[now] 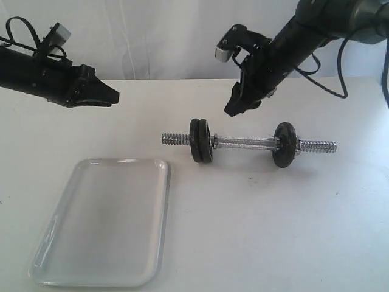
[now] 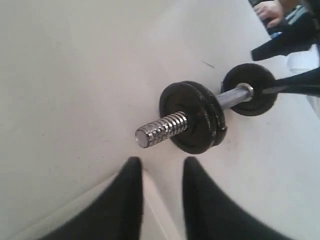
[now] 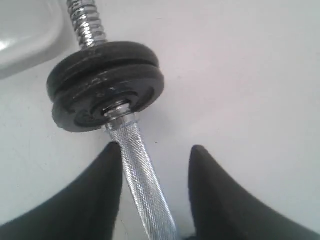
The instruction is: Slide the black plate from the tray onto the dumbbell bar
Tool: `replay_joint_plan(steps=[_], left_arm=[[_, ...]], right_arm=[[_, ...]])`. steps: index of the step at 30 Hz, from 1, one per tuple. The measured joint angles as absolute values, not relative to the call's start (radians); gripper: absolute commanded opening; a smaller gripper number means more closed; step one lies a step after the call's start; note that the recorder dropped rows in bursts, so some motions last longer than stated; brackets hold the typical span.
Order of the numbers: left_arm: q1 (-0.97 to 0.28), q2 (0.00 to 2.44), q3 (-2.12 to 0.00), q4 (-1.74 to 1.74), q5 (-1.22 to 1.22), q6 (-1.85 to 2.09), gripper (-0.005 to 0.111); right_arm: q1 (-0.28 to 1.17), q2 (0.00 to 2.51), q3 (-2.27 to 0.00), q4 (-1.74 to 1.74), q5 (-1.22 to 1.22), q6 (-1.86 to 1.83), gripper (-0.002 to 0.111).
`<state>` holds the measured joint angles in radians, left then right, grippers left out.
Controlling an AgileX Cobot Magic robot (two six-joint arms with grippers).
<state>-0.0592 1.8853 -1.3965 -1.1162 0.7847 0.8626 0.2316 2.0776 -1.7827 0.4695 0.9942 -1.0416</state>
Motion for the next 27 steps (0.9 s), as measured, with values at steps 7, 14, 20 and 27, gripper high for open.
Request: replay_joint_plan(steps=[7, 14, 20, 27], left_arm=[[-0.059, 1.818, -1.475, -0.747, 0.77, 0.505, 0.0], [-0.059, 1.807, -1.586, -0.233, 0.922, 0.056, 0.0], [-0.059, 1.801, -1.614, -0.015, 1.048, -0.07, 0.0], [-0.059, 1.779, -1.614, 0.021, 1.127, -0.079, 0.0]], right_arm=[[0.232, 1.996, -1.785, 0.318, 0.989, -0.758, 0.0], [0.185, 1.964, -1.79, 0.167, 1.034, -0.294, 0.0], [0.105, 1.962, -1.791, 0.047, 1.191, -0.099, 0.0], [0.036, 1.955, -1.791, 0.031, 1.218, 0.006, 0.0]])
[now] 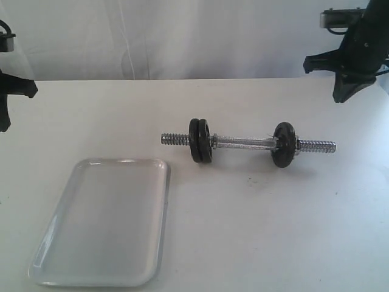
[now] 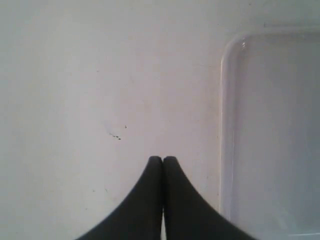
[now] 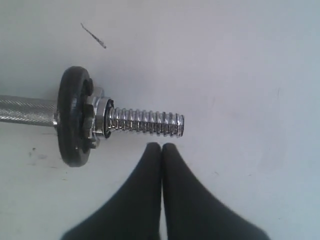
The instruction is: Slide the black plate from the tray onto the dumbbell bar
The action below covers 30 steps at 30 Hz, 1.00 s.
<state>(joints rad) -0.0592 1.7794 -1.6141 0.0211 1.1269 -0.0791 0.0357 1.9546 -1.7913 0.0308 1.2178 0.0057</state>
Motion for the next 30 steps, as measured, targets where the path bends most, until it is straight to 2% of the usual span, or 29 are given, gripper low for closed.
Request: replay_joint_plan(steps=[11, 22, 30], left_arm=[[-0.055, 1.712, -1.614, 0.125, 1.129, -0.077, 0.0], [0.013, 1.569, -1.614, 0.135, 1.131, -0.046, 0.0], [0.013, 1.354, -1.614, 0.139, 1.133, -0.056, 0.0]], right_arm=[[0.009, 1.86, -1.789, 0.035, 1.219, -0.037, 0.0], [-0.073, 1.707, -1.673, 0.008, 1.22, -0.062, 0.0], [-0.075, 1.483, -1.6, -0.005, 1.222, -0.094, 0.0]])
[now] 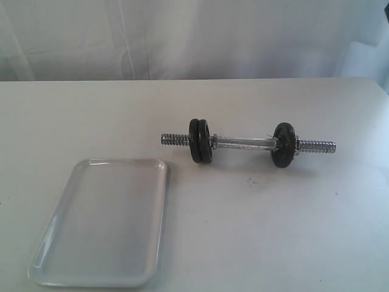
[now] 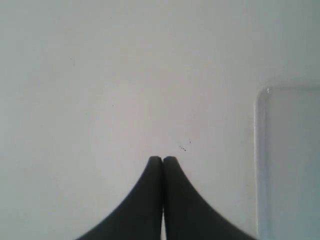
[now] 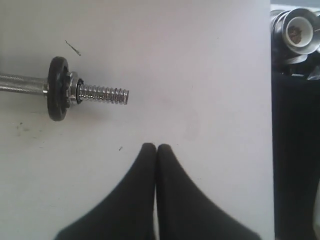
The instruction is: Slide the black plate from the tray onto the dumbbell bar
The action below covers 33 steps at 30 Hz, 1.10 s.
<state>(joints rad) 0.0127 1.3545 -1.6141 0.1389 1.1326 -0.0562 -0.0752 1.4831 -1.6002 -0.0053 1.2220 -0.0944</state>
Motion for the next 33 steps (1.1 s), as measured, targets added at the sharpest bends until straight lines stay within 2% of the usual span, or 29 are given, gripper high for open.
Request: replay_joint_plan(steps=[33], left_arm=[[0.013, 0.306, -1.618, 0.145, 1.133, -0.063, 0.0]], right_arm=[[-0.077, 0.295, -1.352, 0.038, 1.143, -0.119, 0.0]])
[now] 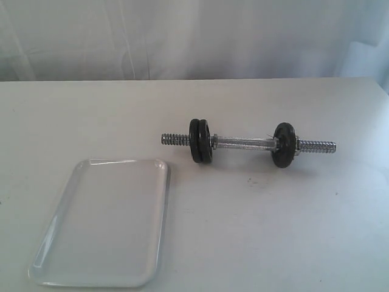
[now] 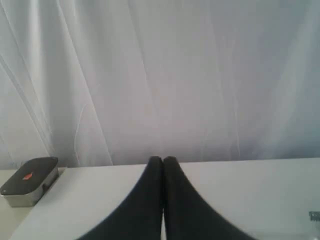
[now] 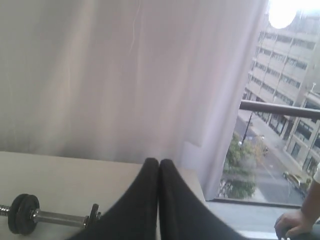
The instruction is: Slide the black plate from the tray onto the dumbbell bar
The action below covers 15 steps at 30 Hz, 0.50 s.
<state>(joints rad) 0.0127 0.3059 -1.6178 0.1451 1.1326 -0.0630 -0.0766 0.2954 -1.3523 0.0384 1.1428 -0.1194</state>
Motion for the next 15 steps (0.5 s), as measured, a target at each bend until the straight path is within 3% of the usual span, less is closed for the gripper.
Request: replay_joint_plan(steps=[15], left_arm=[[0.013, -0.001, -1.392, 0.173, 1.133, -0.065, 0.0]], right_arm=[[-0.006, -0.003, -1.218, 0.036, 1.181, -0.131, 0.0]])
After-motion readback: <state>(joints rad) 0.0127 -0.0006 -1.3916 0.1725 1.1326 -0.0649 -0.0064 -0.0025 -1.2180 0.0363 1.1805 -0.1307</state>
